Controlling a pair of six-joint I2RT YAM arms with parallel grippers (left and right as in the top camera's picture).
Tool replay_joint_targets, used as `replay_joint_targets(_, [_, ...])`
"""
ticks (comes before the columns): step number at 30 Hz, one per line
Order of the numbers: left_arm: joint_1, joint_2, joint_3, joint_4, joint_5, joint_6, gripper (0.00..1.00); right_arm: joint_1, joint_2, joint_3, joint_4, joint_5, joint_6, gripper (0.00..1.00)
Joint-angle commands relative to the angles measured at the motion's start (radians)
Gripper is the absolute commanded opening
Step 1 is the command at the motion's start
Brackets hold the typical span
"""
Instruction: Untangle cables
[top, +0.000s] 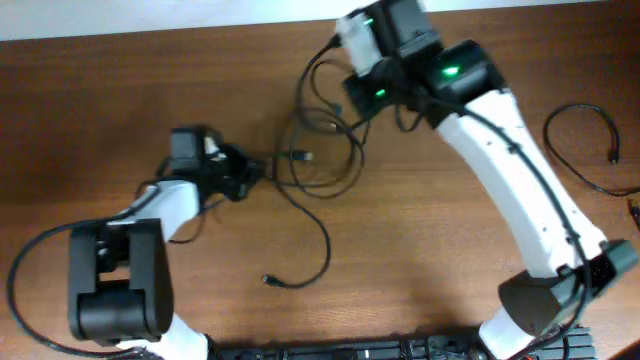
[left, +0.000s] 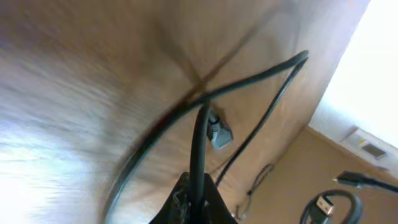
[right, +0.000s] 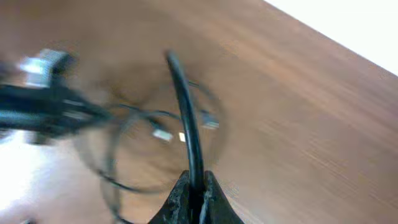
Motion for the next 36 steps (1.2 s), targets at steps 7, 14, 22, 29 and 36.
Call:
replay_joint_targets(7, [0.584, -0.266, 0.002, -0.350, -0.187, 0.436, 0.00, -0.783, -0.071, 0.021, -0.026, -0.056, 0.206, 0.04])
replay_joint_targets(14, [0.174, -0.266, 0.002, -0.223, 0.230, 0.978, 0.00, -0.566, -0.064, 0.021, 0.094, -0.727, -0.069, 0.04])
replay_joint_targets(22, [-0.011, -0.266, 0.002, -0.263, -0.184, 0.910, 0.00, -0.270, 0.233, 0.006, -0.031, -0.309, 0.006, 0.11])
replay_joint_targets(29, [-0.011, -0.266, 0.002, -0.263, -0.184, 0.894, 0.01, -0.208, 0.438, -0.053, -0.033, -0.299, 0.351, 0.59])
replay_joint_targets(36, [-0.011, -0.266, 0.002, -0.282, -0.184, 0.887, 0.03, -0.071, 0.459, -0.253, 0.212, 0.063, 1.035, 0.58])
